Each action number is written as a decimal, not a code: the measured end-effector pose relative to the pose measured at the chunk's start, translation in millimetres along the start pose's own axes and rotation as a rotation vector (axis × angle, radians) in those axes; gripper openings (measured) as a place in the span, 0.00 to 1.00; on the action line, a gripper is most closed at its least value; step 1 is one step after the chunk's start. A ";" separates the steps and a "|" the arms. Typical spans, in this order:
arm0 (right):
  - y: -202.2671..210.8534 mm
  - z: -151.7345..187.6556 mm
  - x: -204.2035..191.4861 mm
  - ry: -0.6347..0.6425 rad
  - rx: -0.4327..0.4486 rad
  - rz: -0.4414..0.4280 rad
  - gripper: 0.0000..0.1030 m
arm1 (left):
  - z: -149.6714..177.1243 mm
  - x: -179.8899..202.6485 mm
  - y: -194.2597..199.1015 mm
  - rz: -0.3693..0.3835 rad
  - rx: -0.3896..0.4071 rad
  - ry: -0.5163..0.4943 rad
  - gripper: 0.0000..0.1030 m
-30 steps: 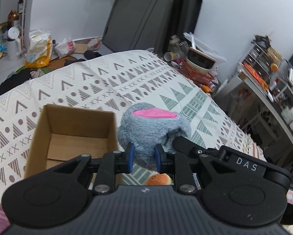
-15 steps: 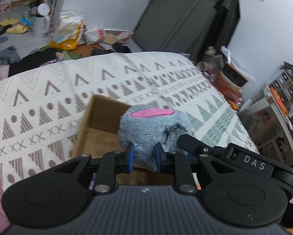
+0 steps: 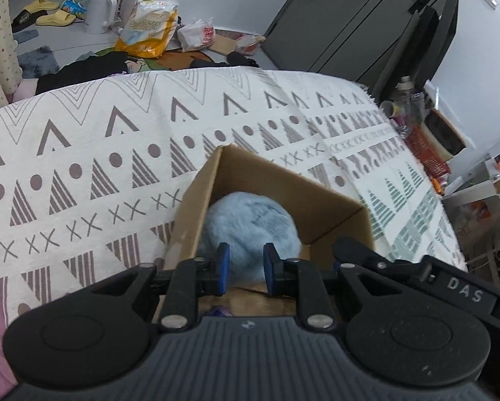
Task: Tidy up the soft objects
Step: 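Lift the grey plush with both grippers and carry it over the box, then open both grippers to drop the grey plush into the box, then move both grippers back toward the burger toy and black plastic bag, then grasp the orange burger toy with the left gripper while the right gripper grasps the blue denim plush, then carry the burger toy and denim plush over the cardboard box, then open both grippers to drop the burger toy and denim plush into the box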
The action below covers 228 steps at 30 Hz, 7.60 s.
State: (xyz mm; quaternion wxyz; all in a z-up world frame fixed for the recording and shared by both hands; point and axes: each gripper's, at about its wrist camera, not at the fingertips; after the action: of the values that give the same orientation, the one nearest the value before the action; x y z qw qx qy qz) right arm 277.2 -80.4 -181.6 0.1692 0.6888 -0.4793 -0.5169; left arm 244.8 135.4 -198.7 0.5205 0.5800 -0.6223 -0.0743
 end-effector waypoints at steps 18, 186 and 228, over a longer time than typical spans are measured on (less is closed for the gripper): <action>65.2 -6.3 11.9 -0.005 0.101 0.046 0.47 | 3.8 47.3 26.2 -0.067 0.085 -0.155 0.75; 142.9 -0.9 91.5 0.135 0.254 0.379 0.17 | 67.5 133.3 38.2 0.002 0.020 -0.373 0.47; 71.6 25.7 -10.3 0.349 0.131 0.162 0.18 | 25.4 34.8 23.4 -0.131 -0.016 -0.150 0.65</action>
State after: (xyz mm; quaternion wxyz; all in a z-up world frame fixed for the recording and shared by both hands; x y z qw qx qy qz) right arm 219.9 -99.7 -134.3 0.2452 0.7367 -0.5292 -0.3422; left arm 218.6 102.1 -174.2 0.4711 0.6081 -0.6196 -0.1561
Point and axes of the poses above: each gripper's, at about its wrist camera, not at the fingertips, and y roughly against the way its jaws point, x to its right, z to its underside, and after that the axes turned 10 degrees about z, right-handed
